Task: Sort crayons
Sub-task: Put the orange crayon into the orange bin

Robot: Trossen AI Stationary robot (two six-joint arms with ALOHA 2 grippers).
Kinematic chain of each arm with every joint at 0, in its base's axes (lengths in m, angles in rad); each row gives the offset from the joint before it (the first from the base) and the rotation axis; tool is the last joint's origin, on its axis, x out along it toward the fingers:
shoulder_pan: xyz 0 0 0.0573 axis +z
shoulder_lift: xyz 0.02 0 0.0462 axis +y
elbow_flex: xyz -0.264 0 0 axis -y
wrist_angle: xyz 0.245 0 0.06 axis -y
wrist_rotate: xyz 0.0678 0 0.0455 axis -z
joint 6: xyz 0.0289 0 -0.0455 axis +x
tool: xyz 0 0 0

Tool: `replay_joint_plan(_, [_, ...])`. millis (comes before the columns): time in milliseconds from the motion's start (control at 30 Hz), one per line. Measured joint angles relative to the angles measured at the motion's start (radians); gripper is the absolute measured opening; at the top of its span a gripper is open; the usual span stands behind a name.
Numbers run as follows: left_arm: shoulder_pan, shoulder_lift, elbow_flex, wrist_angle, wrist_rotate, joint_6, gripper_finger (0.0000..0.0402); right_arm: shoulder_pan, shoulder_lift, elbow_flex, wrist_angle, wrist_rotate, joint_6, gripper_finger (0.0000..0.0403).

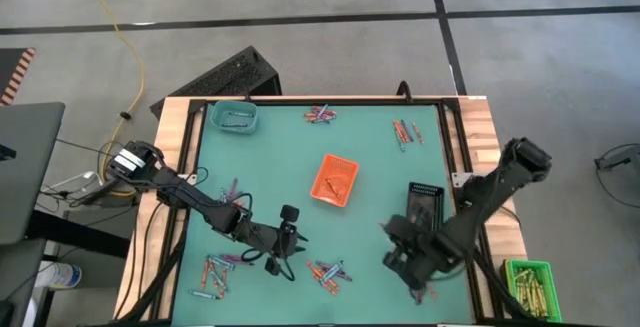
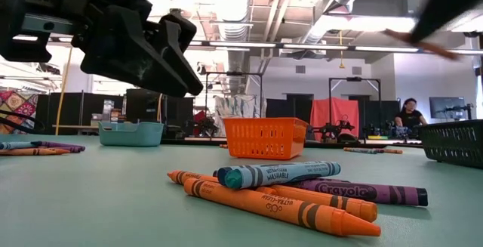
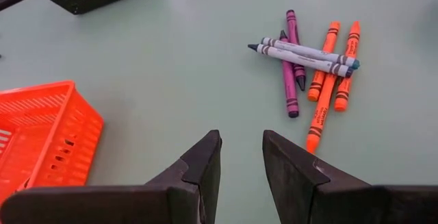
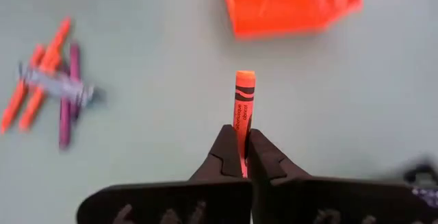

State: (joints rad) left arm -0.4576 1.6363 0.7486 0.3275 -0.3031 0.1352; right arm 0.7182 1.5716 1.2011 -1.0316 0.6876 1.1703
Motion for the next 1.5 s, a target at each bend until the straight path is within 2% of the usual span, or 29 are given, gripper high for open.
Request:
replay_joint_plan(133, [0.000, 0.000, 0.000, 0.000, 0.000, -0.002, 0.0100, -0.121, -0.001, 0.000, 0.110, 0.049, -0.176, 0.0000])
replay_joint_plan(300, [0.000, 0.000, 0.000, 0.000, 0.000, -0.010, 0.0100, -0.259, -0.001, 0.000, 0.262, 0.055, -0.351, 0.0000])
replay_joint_plan(533, [0.000, 0.000, 0.000, 0.000, 0.000, -0.034, 0.0100, -0.393, 0.004, 0.000, 0.377, 0.045, -0.463, 0.0000])
replay_joint_plan(700, [0.000, 0.000, 0.000, 0.000, 0.001, -0.052, 0.0100, -0.449, 0.030, -0.001, 0.468, 0.038, -0.498, 0.0002])
replay_joint_plan(900, [0.000, 0.000, 0.000, -0.009, 0.001, -0.065, 0.0100, -0.499, 0.125, -0.001, 0.614, -0.010, -0.543, 0.0005])
replay_joint_plan(1167, [0.000, 0.000, 0.000, -0.043, 0.001, -0.100, 0.0100, -0.551, 0.232, -0.001, 0.659, -0.024, -0.490, 0.0005])
replay_joint_plan(1500, [-0.002, 0.000, 0.000, -0.059, 0.004, -0.125, 0.0100, -0.570, 0.250, 0.000, 0.658, -0.048, -0.490, 0.0006])
